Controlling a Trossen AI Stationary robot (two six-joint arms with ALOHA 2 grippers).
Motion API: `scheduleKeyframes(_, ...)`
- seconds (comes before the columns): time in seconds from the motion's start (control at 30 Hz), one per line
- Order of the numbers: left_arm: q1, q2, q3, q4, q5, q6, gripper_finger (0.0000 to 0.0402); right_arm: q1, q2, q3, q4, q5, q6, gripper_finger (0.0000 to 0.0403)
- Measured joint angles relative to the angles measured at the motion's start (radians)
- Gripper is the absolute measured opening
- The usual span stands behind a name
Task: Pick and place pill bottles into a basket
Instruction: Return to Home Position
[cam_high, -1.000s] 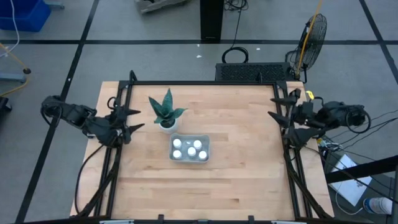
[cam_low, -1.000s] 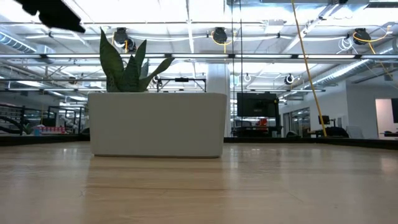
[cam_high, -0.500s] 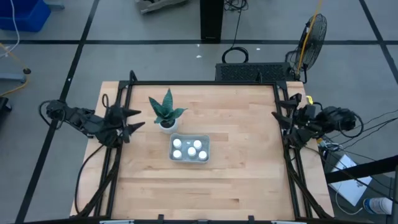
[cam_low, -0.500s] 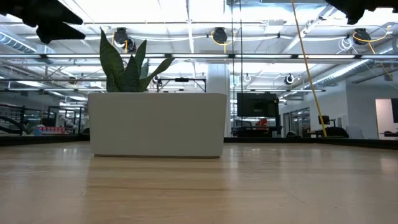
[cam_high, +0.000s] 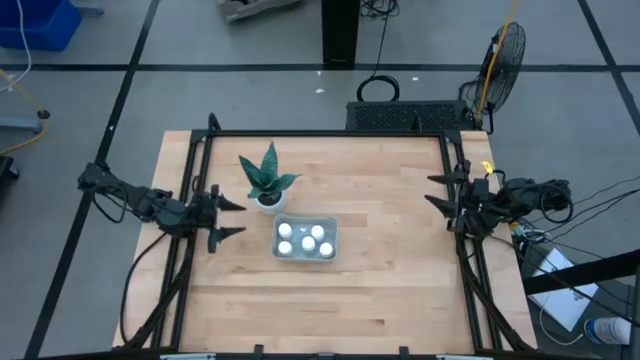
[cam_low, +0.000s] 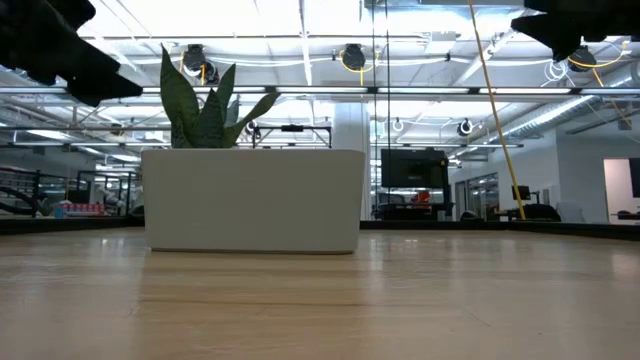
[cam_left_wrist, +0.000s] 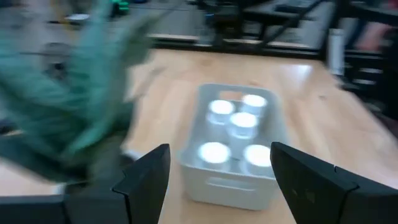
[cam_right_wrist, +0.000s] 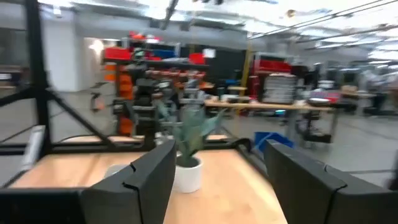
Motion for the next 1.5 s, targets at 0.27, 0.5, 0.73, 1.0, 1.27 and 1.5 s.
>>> scheduleKeyframes(0.27,0.000,-0.018,-0.008,0.030,0.213,0.043,0.0285,0.000,0.006,0.015,-0.055,-0.159,0.093,0.0235)
scheduleKeyframes(0.5,0.000,-0.018,-0.009,0.031,0.182,0.084,0.0285,0.000,0.040,-0.072,-0.037,-0.069,0.177,0.0235)
scheduleKeyframes(0.73,0.000,-0.018,-0.009,0.039,0.177,0.113,0.0285,0.000,0.070,-0.219,0.126,-0.109,0.212,0.0235)
scheduleKeyframes(1.0,0.000,-0.018,-0.015,0.039,0.273,0.141,0.0285,0.000,0.069,-0.226,0.144,-0.232,0.260,0.0235)
scheduleKeyframes(1.27,0.000,-0.028,-0.110,0.131,0.347,0.116,0.0285,0.000,0.069,-0.226,0.149,-0.232,0.258,0.0235)
scheduleKeyframes(1.5,0.002,-0.102,-0.238,0.267,0.278,0.089,0.0285,0.000,0.069,-0.226,0.165,-0.233,0.249,0.0235)
